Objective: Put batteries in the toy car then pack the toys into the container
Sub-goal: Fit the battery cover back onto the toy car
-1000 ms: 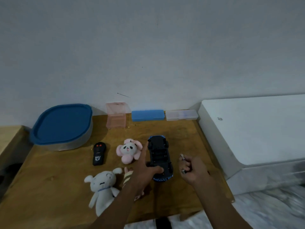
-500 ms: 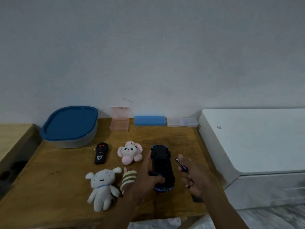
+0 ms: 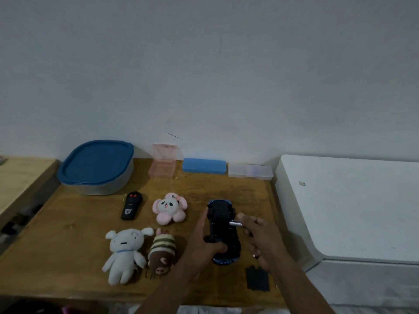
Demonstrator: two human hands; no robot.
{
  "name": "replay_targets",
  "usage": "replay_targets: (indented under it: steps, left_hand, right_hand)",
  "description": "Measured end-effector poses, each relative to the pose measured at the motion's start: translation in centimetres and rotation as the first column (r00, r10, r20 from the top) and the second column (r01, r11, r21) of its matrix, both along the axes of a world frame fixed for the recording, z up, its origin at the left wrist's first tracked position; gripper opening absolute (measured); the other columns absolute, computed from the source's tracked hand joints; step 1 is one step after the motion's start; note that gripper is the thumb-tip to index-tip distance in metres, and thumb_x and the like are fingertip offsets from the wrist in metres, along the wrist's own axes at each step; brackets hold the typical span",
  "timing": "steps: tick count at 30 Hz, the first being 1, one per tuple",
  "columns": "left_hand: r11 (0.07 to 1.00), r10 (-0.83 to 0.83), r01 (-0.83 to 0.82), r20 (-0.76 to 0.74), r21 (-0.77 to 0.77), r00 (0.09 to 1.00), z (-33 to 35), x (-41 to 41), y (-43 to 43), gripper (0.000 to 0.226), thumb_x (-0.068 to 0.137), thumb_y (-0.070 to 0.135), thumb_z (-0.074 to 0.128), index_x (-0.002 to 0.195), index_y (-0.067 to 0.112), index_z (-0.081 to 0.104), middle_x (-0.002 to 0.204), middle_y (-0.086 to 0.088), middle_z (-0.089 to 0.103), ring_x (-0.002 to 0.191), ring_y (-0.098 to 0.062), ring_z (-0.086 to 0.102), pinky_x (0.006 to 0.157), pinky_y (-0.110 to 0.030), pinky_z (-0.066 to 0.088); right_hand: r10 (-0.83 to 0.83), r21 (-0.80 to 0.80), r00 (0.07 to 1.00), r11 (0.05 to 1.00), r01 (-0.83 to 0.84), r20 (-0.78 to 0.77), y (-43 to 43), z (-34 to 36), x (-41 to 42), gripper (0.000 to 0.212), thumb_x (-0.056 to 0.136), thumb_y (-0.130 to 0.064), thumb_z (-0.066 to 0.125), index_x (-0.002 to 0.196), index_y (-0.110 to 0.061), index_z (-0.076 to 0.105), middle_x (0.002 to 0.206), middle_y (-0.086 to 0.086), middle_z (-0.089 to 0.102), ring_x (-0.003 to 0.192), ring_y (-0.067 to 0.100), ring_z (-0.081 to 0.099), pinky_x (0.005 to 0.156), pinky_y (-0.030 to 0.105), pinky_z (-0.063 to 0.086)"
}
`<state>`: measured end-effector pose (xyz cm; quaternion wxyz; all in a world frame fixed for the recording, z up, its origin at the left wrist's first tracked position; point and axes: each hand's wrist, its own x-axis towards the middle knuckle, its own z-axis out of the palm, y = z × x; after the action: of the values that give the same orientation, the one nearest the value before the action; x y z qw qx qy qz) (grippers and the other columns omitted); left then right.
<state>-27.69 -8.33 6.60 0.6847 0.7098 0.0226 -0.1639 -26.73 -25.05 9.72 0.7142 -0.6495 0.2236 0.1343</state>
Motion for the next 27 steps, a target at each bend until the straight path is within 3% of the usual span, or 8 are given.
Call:
replay_targets:
  steps: [5,9,12,15,18,22,25,27]
  left_hand:
    - [1.000,-0.023,0.023,-0.003,0.014,1.000,-0.1,0.4,0.7,0.096,0.064,-0.006,0.070,0.140,0.044,0.036,0.120,0.008,0.067,0.111,-0.014,0.064,0.097,-0.044,0.052]
    - [0.998,-0.054,0.052,0.059,0.037,0.997,0.5,1.4,2.0,0.085,0.069,-0.011,0.068,0.129,0.045,0.045,0.111,0.011,0.070,0.102,-0.009,0.067,0.083,-0.028,0.055]
    - [0.997,-0.063,0.060,0.068,0.048,0.996,0.6,2.2,3.1,0.082,0.070,-0.010,0.069,0.122,0.049,0.046,0.106,0.015,0.071,0.099,-0.005,0.067,0.078,-0.023,0.054]
    - [0.993,-0.096,0.090,0.085,0.074,0.992,0.2,2.8,4.2,0.085,0.059,0.006,0.074,0.123,0.055,0.045,0.113,0.006,0.070,0.104,-0.013,0.067,0.090,-0.040,0.055]
    - [0.989,-0.125,0.117,0.090,0.087,0.988,-0.1,3.2,5.3,0.088,0.059,0.010,0.074,0.131,0.051,0.041,0.117,0.006,0.069,0.108,-0.017,0.065,0.096,-0.050,0.052]
    - [0.993,-0.119,0.118,0.056,0.023,0.991,-0.3,3.5,6.9,0.085,0.064,0.001,0.070,0.122,0.058,0.043,0.110,0.013,0.070,0.104,-0.011,0.067,0.091,-0.037,0.055]
    - [0.993,-0.114,0.114,0.051,0.009,0.992,-0.2,3.6,7.8,0.085,0.069,-0.005,0.069,0.105,0.069,0.048,0.109,0.010,0.071,0.102,-0.010,0.067,0.083,-0.028,0.054]
    - [0.993,-0.121,0.121,0.047,0.004,0.992,-0.2,3.4,8.2,0.085,0.073,-0.010,0.067,0.107,0.065,0.047,0.110,0.008,0.071,0.102,-0.009,0.067,0.081,-0.025,0.053]
  right_hand:
    - [-0.002,-0.015,1.000,1.000,0.002,-0.025,0.6,0.1,0.6,0.019,0.083,-0.024,0.072,0.088,-0.006,0.067,0.069,0.002,0.059,0.036,0.001,0.042,0.032,0.016,0.031]
    - [-0.003,-0.051,1.000,0.999,0.001,-0.028,2.0,0.7,1.2,0.012,0.082,-0.011,0.067,0.086,0.000,0.068,0.071,0.006,0.060,0.041,0.006,0.040,0.033,0.019,0.028]
    - [-0.005,-0.145,1.000,0.989,0.006,0.003,3.4,1.3,1.5,0.016,0.084,-0.013,0.068,0.088,0.003,0.069,0.071,0.006,0.064,0.045,0.006,0.045,0.039,0.019,0.033]
    - [0.008,-0.236,1.000,0.972,-0.001,0.027,4.9,1.2,1.5,0.019,0.085,-0.019,0.070,0.085,0.000,0.070,0.076,0.004,0.069,0.064,0.008,0.058,0.055,0.021,0.039]
    - [-0.028,-0.285,0.998,0.958,0.041,0.052,6.1,0.8,1.5,0.013,0.085,-0.019,0.070,0.082,-0.007,0.069,0.082,0.005,0.071,0.072,0.008,0.061,0.057,0.021,0.039]
    - [-0.095,-0.314,0.991,0.942,0.120,0.093,7.6,0.7,1.9,0.015,0.086,-0.019,0.069,0.078,-0.006,0.070,0.080,0.004,0.072,0.063,0.004,0.056,0.051,0.019,0.037]
    - [-0.114,-0.333,0.988,0.932,0.144,0.107,8.4,0.8,2.1,0.017,0.087,-0.019,0.068,0.080,-0.004,0.071,0.079,0.004,0.072,0.075,0.006,0.061,0.056,0.023,0.041]
    - [-0.125,-0.359,0.986,0.921,0.155,0.107,8.8,0.8,2.1,0.017,0.086,-0.017,0.068,0.079,-0.002,0.071,0.079,0.002,0.072,0.079,0.005,0.061,0.058,0.024,0.042]
